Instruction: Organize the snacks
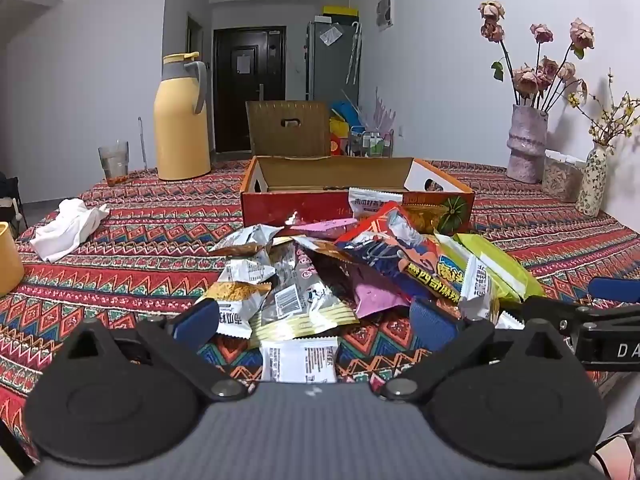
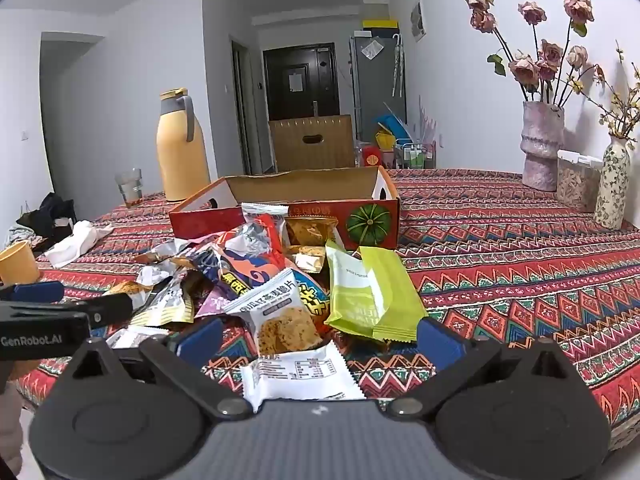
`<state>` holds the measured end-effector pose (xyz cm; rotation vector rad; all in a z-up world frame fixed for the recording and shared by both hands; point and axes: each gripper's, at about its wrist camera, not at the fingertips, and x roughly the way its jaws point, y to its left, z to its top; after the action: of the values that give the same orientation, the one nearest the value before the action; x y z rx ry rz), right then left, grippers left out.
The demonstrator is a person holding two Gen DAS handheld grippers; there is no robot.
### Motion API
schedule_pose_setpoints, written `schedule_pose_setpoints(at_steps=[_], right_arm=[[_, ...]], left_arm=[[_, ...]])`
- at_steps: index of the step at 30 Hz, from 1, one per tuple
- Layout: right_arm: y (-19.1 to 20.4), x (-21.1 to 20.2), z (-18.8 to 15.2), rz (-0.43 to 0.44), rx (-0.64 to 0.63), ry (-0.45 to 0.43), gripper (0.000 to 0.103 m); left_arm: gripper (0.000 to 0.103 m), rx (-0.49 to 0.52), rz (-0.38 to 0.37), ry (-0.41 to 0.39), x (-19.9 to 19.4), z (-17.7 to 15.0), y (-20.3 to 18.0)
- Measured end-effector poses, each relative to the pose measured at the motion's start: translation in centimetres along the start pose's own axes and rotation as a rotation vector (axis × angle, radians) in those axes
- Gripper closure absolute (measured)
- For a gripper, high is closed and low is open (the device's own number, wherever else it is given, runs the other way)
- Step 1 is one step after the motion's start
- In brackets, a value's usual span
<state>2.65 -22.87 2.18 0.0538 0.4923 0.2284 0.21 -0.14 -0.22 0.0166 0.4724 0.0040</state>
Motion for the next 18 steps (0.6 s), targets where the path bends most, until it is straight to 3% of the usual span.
schedule_pose_setpoints(at_steps=[18], right_arm=[[0.04,0.53,-0.18,-0.003,-0.003,0.024,0.000]], left_arm=[[0.000,-0.032,-0.023,-0.002,0.00,-0.16,0.67]])
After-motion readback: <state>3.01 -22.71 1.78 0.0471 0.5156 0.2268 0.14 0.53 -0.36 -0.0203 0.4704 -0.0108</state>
